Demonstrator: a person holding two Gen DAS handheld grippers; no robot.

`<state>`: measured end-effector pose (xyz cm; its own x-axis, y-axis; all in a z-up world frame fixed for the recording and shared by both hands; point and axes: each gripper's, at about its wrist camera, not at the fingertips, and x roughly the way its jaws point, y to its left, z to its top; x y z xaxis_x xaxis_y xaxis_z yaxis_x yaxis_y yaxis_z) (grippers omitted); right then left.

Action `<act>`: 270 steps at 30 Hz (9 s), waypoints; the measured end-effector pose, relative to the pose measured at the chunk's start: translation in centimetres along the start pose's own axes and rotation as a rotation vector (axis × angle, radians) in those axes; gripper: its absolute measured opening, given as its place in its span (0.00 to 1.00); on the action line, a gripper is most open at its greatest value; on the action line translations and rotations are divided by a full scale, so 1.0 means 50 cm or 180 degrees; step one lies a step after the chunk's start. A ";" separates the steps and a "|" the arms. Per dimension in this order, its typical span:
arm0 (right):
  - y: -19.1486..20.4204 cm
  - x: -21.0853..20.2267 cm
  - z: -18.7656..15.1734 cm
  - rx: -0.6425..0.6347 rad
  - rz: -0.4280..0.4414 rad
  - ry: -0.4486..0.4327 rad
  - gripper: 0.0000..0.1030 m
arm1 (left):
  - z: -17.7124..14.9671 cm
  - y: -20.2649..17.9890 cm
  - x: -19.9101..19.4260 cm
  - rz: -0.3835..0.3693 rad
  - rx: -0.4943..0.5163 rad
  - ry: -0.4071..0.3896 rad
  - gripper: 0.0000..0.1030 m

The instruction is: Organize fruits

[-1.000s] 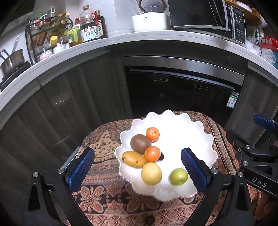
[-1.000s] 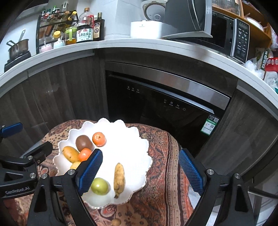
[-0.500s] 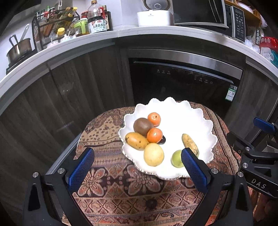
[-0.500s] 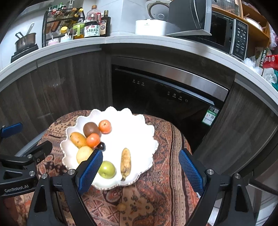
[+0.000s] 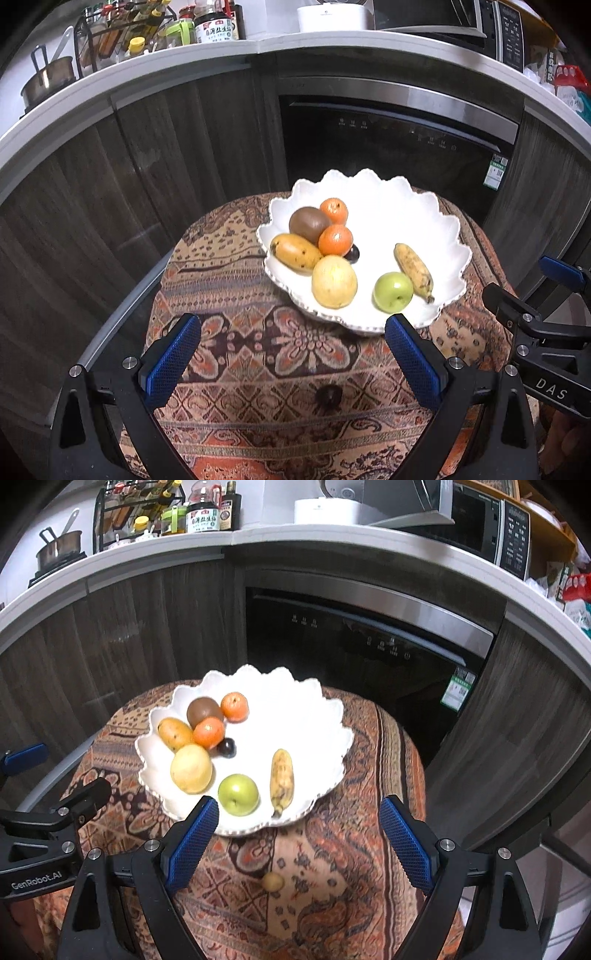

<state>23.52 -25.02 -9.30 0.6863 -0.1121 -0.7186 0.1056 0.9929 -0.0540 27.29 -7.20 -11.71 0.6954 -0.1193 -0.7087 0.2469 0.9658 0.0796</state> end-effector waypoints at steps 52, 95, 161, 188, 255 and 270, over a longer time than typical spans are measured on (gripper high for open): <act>0.019 0.181 -0.169 0.0070 0.0243 0.0633 0.38 | -0.170 -0.031 0.179 -0.0318 -0.0170 0.0509 0.35; -0.016 0.067 -0.016 0.0058 0.0285 0.0159 0.24 | 0.019 -0.036 0.078 -0.0361 -0.0010 0.0050 0.26; -0.026 -0.009 0.083 0.0270 0.0067 -0.0115 0.80 | 0.082 0.012 -0.042 0.0122 -0.0241 -0.0284 0.94; 0.004 -0.194 -0.031 0.0206 0.0146 -0.0225 0.80 | -0.065 0.027 -0.215 0.0062 -0.0343 -0.0192 0.95; -0.007 -0.323 -0.121 0.0231 0.0061 -0.0371 0.80 | -0.154 0.005 -0.331 0.0049 -0.0290 -0.0241 0.95; -0.006 -0.323 -0.120 0.0240 0.0067 -0.0377 0.83 | -0.152 0.008 -0.330 0.0006 -0.0292 -0.0232 0.95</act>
<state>8.09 -23.28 -1.85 0.7685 -0.0996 -0.6320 0.1411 0.9899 0.0156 10.80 -3.12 -5.31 0.7438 -0.1308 -0.6555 0.1850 0.9826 0.0139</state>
